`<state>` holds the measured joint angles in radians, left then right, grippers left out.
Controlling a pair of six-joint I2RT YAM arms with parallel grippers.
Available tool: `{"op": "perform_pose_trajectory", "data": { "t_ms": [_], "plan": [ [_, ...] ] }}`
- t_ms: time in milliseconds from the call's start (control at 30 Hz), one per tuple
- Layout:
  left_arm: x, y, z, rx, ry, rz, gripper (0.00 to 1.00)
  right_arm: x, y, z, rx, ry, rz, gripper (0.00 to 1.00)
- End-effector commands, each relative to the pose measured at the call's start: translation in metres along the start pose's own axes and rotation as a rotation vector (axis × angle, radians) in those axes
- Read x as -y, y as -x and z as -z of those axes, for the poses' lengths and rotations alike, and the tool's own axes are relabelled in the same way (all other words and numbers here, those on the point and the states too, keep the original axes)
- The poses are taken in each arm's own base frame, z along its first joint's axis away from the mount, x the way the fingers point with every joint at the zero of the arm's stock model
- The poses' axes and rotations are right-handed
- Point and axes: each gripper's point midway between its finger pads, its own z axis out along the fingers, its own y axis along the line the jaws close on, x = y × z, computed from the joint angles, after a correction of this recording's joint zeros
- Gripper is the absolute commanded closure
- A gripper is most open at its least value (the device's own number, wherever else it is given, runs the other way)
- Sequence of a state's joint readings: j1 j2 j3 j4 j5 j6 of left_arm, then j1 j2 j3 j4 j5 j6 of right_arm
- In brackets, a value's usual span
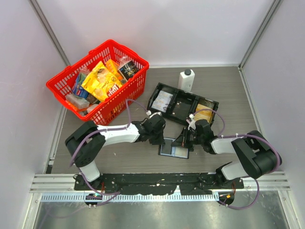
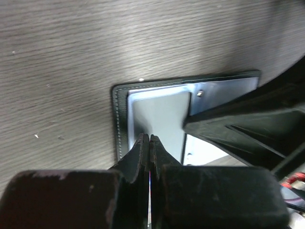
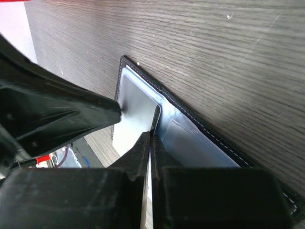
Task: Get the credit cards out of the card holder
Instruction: Remove the credit card from the card holder.
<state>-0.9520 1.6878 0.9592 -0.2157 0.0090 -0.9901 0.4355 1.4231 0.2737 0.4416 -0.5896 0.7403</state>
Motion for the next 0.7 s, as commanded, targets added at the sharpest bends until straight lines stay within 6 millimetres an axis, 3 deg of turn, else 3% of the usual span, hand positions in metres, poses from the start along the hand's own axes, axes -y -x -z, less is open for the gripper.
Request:
{"op": "perform_pose_trajectory", "data": {
  "t_ms": [0,133,333,667],
  "plan": [
    [-0.009,-0.007,-0.008,-0.026,0.036,-0.001,1.00,-0.008,0.010,-0.001,0.032,0.031,0.020,0.89],
    [-0.028,-0.011,-0.007,-0.012,0.097,0.021,1.00,-0.012,0.010,0.000,0.038,0.053,0.014,0.76],
    [-0.042,-0.012,0.001,0.021,0.138,0.033,1.00,-0.012,0.007,-0.001,0.025,0.059,-0.001,0.68],
    [-0.053,-0.025,-0.012,-0.016,0.158,0.064,1.00,-0.041,0.009,-0.002,0.028,0.184,-0.013,0.68]
  ]
}}
